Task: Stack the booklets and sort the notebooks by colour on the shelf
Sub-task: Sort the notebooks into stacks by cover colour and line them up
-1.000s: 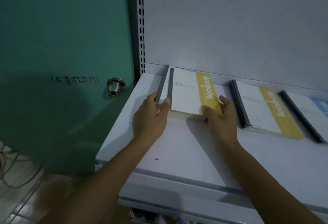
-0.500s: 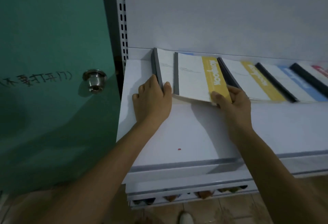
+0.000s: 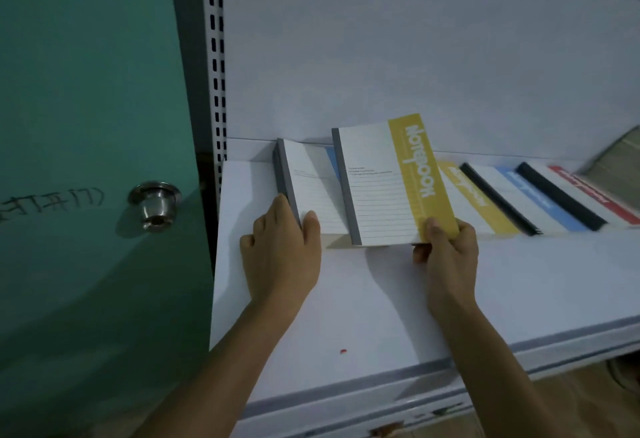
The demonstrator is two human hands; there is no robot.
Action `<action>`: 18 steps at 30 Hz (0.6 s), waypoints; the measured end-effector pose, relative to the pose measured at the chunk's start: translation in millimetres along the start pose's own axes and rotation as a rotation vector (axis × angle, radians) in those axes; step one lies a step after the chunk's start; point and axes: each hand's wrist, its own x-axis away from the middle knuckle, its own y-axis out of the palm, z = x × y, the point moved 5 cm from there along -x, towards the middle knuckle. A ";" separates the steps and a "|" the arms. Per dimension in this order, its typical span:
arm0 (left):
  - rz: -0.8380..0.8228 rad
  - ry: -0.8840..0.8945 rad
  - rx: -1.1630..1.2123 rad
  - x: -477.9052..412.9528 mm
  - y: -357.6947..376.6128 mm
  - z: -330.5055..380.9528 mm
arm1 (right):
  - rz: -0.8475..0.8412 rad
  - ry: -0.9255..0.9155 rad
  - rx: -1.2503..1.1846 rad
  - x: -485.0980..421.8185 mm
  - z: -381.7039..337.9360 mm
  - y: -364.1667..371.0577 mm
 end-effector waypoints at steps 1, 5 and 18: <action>0.002 -0.003 0.026 0.6 -1.0 -0.5 | 0.001 0.007 -0.016 0.7 -0.4 -0.9; 0.107 0.030 0.200 3.6 -11.4 -1.9 | -0.048 -0.032 -0.003 5.5 -1.8 1.7; 0.309 0.112 0.546 23.9 -44.5 12.6 | -0.130 -0.105 0.075 20.8 -23.1 9.7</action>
